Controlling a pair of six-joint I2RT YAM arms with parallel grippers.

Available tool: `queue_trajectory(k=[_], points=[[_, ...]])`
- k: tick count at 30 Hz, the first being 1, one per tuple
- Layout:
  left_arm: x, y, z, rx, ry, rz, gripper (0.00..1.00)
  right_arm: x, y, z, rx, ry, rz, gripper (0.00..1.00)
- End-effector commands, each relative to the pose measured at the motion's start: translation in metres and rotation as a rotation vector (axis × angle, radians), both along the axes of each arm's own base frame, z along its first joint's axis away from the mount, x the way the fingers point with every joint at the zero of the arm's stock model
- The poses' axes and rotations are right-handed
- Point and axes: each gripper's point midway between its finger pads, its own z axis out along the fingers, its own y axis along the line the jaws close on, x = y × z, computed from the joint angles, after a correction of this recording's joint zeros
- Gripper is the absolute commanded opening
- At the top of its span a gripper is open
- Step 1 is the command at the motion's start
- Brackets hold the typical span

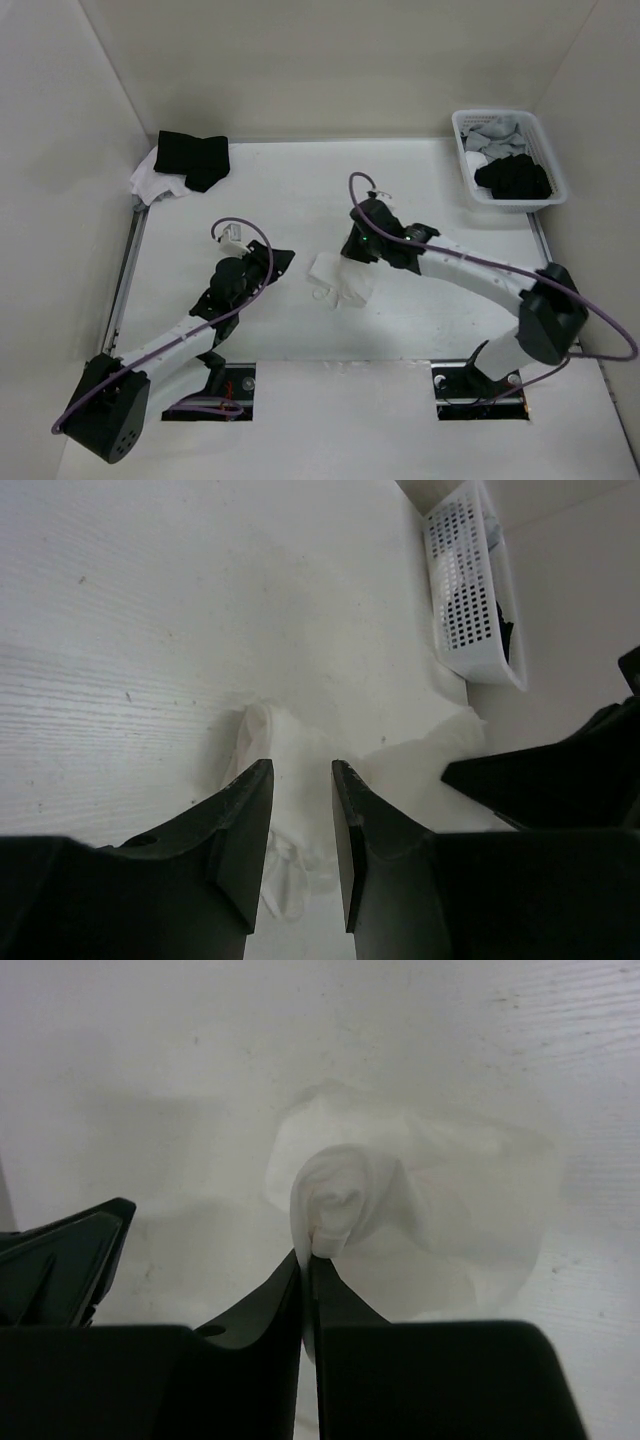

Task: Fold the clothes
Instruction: Fold the tank top

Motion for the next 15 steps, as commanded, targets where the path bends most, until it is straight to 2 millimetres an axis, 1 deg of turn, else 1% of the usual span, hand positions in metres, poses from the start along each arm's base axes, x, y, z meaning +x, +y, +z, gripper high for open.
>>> queue_trajectory(k=[1, 2, 4, 6, 7, 8, 9, 11, 13, 15], points=[[-0.001, 0.005, 0.007, -0.035, -0.03, -0.005, 0.28, 0.014, 0.037, -0.008, -0.031, 0.012, 0.032, 0.13], [0.0, 0.007, 0.009, -0.038, -0.036, -0.004, 0.28, 0.016, 0.051, -0.017, -0.039, 0.025, 0.048, 0.15], [0.001, 0.013, 0.012, -0.046, -0.047, 0.006, 0.28, 0.02, 0.077, -0.025, -0.038, 0.039, 0.068, 0.22], [0.002, 0.018, 0.016, -0.05, -0.056, 0.015, 0.28, 0.016, 0.102, -0.025, -0.016, 0.044, 0.107, 0.26], [0.003, 0.021, 0.017, -0.051, -0.057, 0.022, 0.28, 0.014, 0.111, -0.02, -0.001, 0.037, 0.119, 0.3], [0.004, 0.023, 0.018, -0.051, -0.055, 0.03, 0.28, 0.013, 0.116, -0.016, 0.009, 0.029, 0.129, 0.36], [0.005, 0.026, 0.019, -0.05, -0.056, 0.037, 0.29, 0.012, 0.116, -0.01, 0.017, 0.016, 0.128, 0.43], [0.007, 0.027, 0.023, -0.046, -0.06, 0.043, 0.29, 0.008, 0.111, 0.005, 0.045, -0.021, 0.129, 0.5], [0.009, 0.028, 0.027, -0.045, -0.07, 0.048, 0.29, 0.0, 0.1, 0.025, 0.095, -0.074, 0.126, 0.53], [0.01, 0.022, 0.03, -0.042, -0.071, 0.034, 0.29, -0.009, 0.085, 0.043, 0.15, -0.136, 0.122, 0.52]])
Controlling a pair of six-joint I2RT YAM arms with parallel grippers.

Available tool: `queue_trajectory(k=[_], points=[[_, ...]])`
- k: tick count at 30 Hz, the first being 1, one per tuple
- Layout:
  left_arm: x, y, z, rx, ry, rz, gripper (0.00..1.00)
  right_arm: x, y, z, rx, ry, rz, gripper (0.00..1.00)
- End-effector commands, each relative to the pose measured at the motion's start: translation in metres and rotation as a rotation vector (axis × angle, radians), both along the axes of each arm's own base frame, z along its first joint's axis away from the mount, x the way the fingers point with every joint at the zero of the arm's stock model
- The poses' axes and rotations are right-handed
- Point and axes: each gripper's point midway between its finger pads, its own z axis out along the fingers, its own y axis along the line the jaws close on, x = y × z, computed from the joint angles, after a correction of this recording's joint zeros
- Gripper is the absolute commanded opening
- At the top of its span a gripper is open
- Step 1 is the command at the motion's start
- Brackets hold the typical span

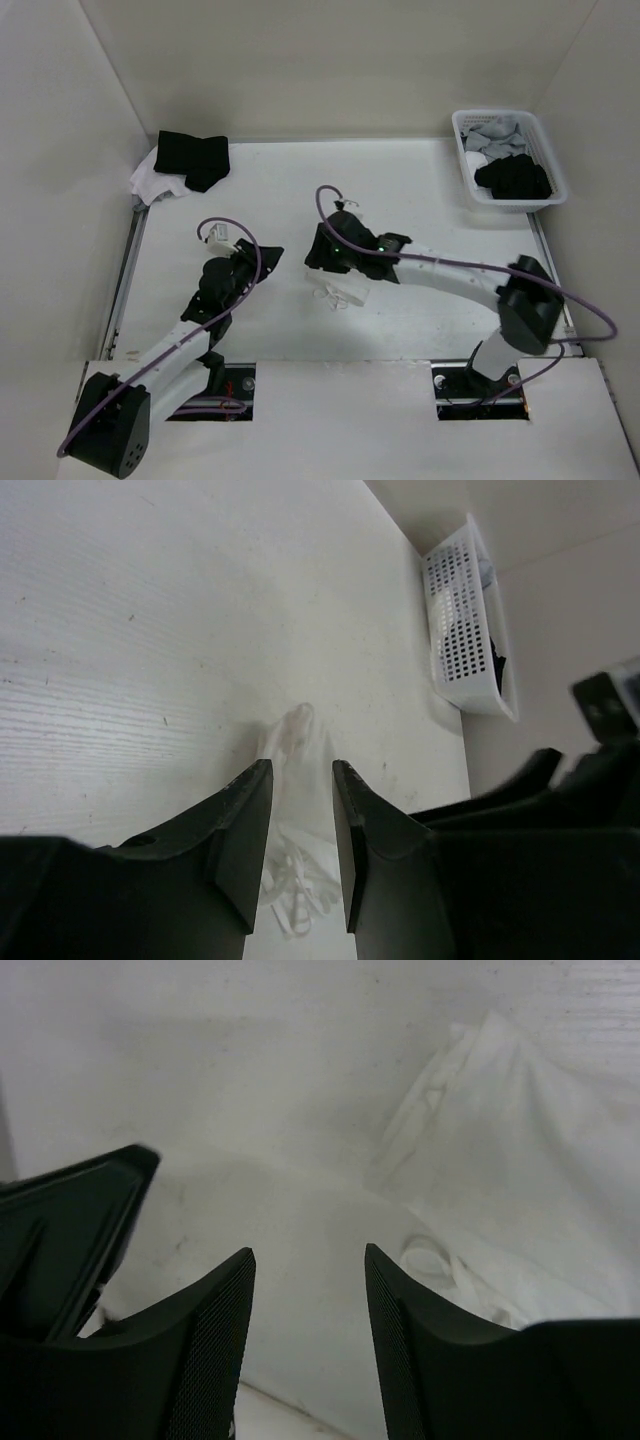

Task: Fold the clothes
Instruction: Fold the tank top

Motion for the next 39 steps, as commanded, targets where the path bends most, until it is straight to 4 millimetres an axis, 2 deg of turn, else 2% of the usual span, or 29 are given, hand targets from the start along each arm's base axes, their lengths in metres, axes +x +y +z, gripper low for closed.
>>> queue_trajectory(k=[1, 3, 4, 6, 8, 11, 13, 15, 16, 20, 22, 26, 33, 36, 39], points=[[0.005, -0.015, 0.026, -0.015, -0.056, -0.045, 0.29, -0.001, -0.019, 0.071, 0.184, -0.171, -0.03, 0.49], [0.006, -0.028, 0.029, -0.005, -0.06, -0.074, 0.3, -0.006, -0.038, 0.07, 0.205, -0.203, -0.029, 0.32], [0.006, -0.035, 0.03, 0.001, -0.065, -0.091, 0.3, -0.002, -0.049, 0.065, 0.197, -0.207, -0.042, 0.25], [0.005, -0.056, 0.033, 0.02, -0.079, -0.138, 0.31, 0.0, -0.066, 0.045, 0.175, -0.179, -0.036, 0.06], [0.004, -0.08, 0.032, 0.047, -0.086, -0.193, 0.32, 0.006, -0.077, 0.023, 0.149, -0.154, -0.026, 0.02], [0.004, -0.11, 0.027, 0.064, -0.078, -0.264, 0.33, 0.013, -0.086, -0.002, 0.113, -0.13, -0.027, 0.06], [0.01, -0.124, 0.022, 0.085, -0.077, -0.289, 0.33, 0.016, -0.093, -0.01, 0.088, -0.146, -0.039, 0.14], [0.022, -0.123, 0.014, 0.122, -0.064, -0.268, 0.33, 0.02, -0.104, -0.011, 0.072, -0.172, -0.066, 0.31], [0.031, -0.118, 0.01, 0.145, -0.06, -0.235, 0.33, 0.021, -0.111, -0.013, 0.07, -0.178, -0.083, 0.34], [0.054, -0.104, -0.002, 0.258, -0.069, -0.16, 0.36, 0.022, -0.133, -0.026, 0.057, -0.161, -0.136, 0.35], [0.058, -0.102, -0.012, 0.319, -0.056, -0.162, 0.37, 0.02, -0.143, -0.036, 0.04, -0.145, -0.157, 0.39], [0.064, -0.098, -0.037, 0.376, -0.007, -0.169, 0.4, 0.02, -0.156, -0.054, 0.027, -0.117, -0.196, 0.4], [0.07, -0.117, -0.043, 0.238, -0.018, -0.283, 0.4, 0.038, -0.163, -0.069, 0.103, -0.087, -0.235, 0.39], [0.071, -0.117, -0.048, 0.169, 0.002, -0.299, 0.38, 0.045, -0.161, -0.076, 0.147, -0.071, -0.243, 0.39], [0.072, -0.115, -0.052, 0.106, 0.013, -0.302, 0.34, 0.045, -0.154, -0.08, 0.188, -0.054, -0.229, 0.33]])
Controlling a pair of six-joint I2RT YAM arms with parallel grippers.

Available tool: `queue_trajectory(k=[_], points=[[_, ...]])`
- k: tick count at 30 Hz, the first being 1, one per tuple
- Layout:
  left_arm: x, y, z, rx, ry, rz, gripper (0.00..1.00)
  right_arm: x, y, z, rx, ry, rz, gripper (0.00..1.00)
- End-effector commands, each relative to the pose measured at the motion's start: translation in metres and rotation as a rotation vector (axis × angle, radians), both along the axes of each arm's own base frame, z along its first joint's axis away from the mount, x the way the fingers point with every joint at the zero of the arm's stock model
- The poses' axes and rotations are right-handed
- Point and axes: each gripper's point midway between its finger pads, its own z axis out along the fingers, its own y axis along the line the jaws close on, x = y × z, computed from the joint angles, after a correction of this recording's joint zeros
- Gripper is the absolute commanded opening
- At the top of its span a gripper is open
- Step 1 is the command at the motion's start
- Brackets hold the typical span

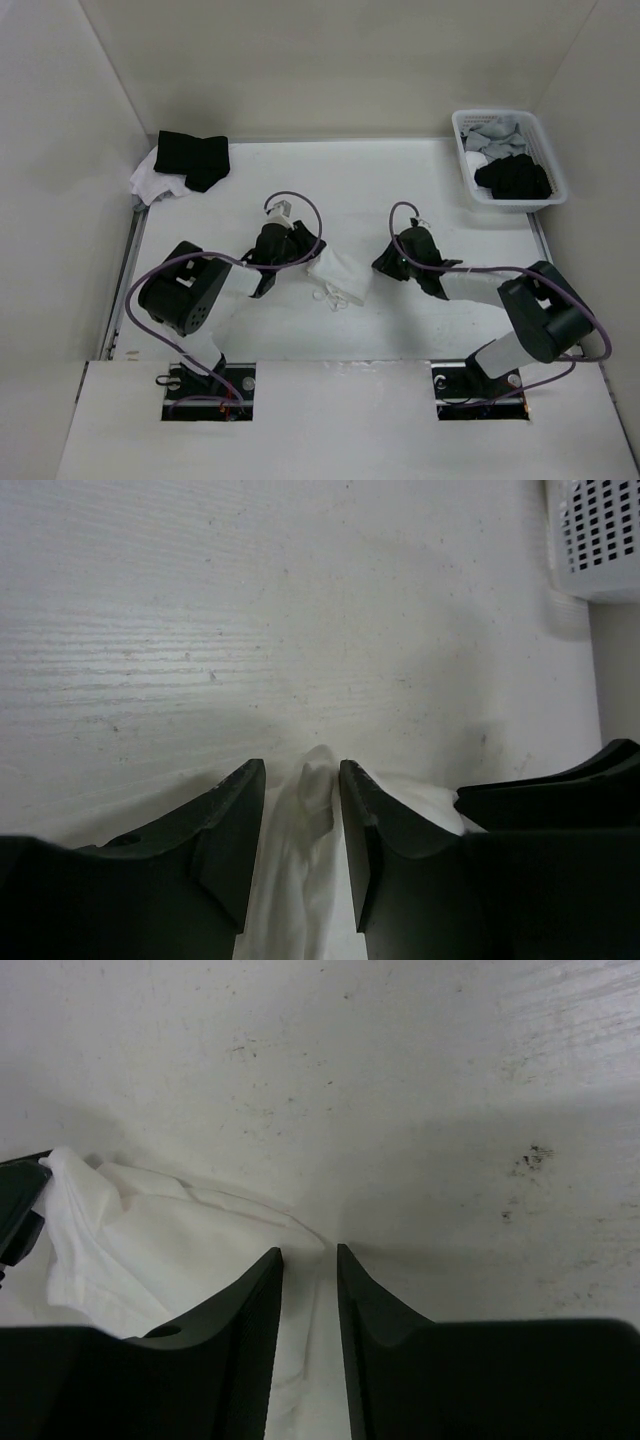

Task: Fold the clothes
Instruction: Fold the tank top

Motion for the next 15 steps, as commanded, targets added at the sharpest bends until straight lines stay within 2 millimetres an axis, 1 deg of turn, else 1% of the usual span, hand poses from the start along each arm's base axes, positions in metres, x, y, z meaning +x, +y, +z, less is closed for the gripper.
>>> queue_trajectory(k=[1, 4, 8, 11, 15], points=[[0.008, -0.013, 0.032, -0.166, -0.075, -0.04, 0.32, 0.008, 0.019, 0.011, 0.116, -0.049, 0.027, 0.31], [0.008, -0.012, 0.029, -0.197, -0.066, -0.029, 0.23, 0.008, 0.018, 0.008, 0.135, -0.043, 0.009, 0.22], [0.007, -0.008, 0.02, -0.197, -0.038, -0.002, 0.11, 0.008, 0.016, 0.007, 0.154, -0.04, -0.023, 0.11], [0.005, -0.001, 0.012, -0.193, -0.019, 0.019, 0.04, 0.01, 0.009, 0.006, 0.146, -0.046, -0.055, 0.08], [0.001, 0.006, 0.009, -0.205, -0.008, 0.043, 0.02, 0.013, 0.0, 0.009, 0.134, -0.064, -0.083, 0.07]])
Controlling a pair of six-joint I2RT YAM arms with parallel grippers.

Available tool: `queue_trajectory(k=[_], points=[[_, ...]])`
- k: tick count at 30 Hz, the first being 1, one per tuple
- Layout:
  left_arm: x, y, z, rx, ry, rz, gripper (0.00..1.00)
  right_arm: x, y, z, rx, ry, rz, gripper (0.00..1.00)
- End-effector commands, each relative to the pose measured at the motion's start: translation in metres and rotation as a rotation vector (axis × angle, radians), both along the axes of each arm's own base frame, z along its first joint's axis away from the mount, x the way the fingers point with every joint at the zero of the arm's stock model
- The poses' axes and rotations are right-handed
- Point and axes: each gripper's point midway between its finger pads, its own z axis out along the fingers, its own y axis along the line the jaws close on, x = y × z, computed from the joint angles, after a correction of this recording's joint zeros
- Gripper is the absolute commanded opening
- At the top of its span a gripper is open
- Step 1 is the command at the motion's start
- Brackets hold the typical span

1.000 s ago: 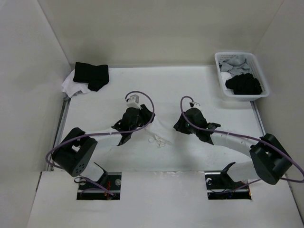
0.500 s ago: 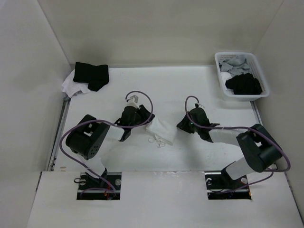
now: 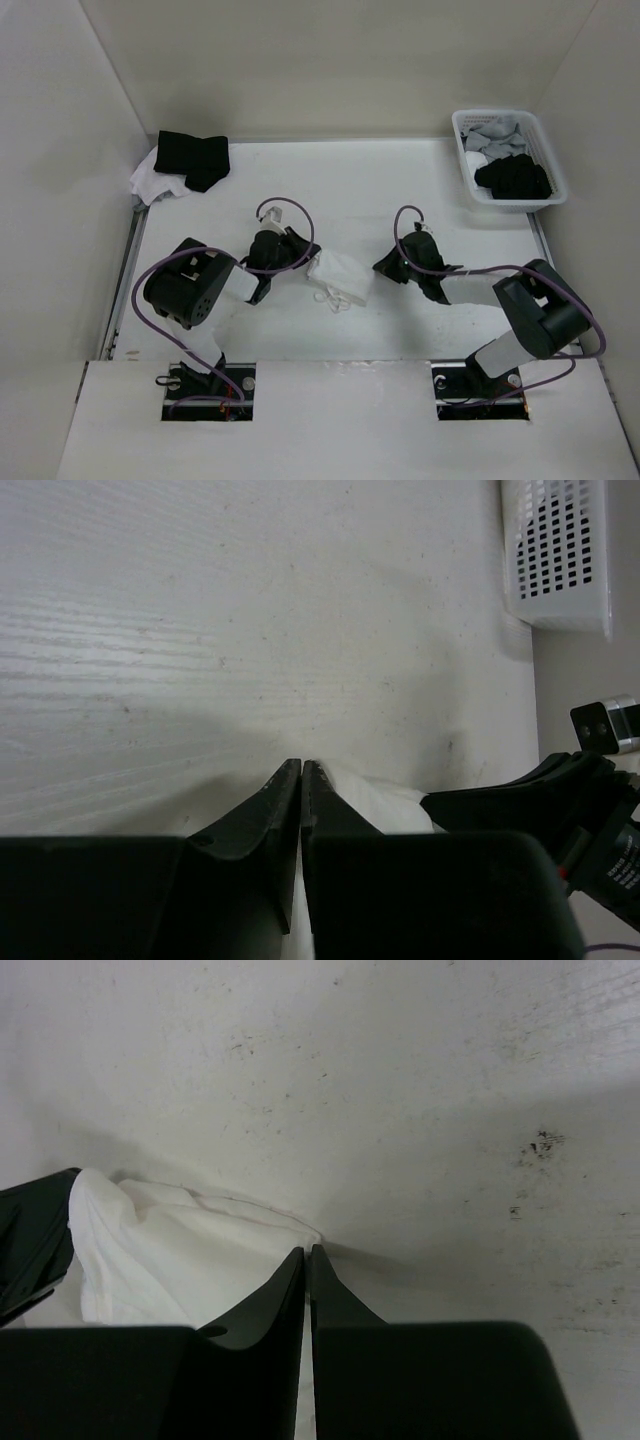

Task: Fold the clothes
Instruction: Fold the tank top

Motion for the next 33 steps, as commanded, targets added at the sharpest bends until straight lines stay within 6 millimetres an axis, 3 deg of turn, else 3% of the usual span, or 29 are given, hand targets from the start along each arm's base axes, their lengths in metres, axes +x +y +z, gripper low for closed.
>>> queue_trajectory(k=[1, 3, 7, 10, 18, 23, 28, 33], points=[[0.002, 0.005, 0.012, -0.061, -0.039, 0.025, 0.03, 0.013, -0.005, 0.016, 0.025, -0.068, -0.043, 0.07], [0.003, 0.01, 0.016, -0.078, -0.046, 0.037, 0.1, 0.015, -0.003, 0.019, 0.026, -0.076, -0.032, 0.07], [0.004, 0.012, 0.024, -0.116, -0.066, 0.042, 0.37, 0.017, 0.003, 0.022, 0.024, -0.083, 0.001, 0.07], [0.001, 0.008, 0.027, -0.133, -0.076, 0.02, 0.43, 0.018, 0.005, 0.023, 0.022, -0.086, 0.01, 0.07], [-0.012, -0.009, 0.032, -0.11, -0.126, -0.064, 0.43, 0.019, 0.008, 0.024, 0.017, -0.086, 0.031, 0.08], [-0.014, -0.019, 0.022, -0.083, -0.113, -0.113, 0.3, 0.02, 0.008, 0.026, 0.02, -0.092, 0.036, 0.09], [-0.006, -0.011, 0.02, -0.08, -0.108, -0.072, 0.11, 0.021, 0.005, 0.027, 0.018, -0.096, 0.033, 0.09], [0.001, 0.015, 0.009, -0.074, -0.069, 0.05, 0.06, 0.025, -0.003, 0.022, 0.002, -0.091, 0.012, 0.07]])
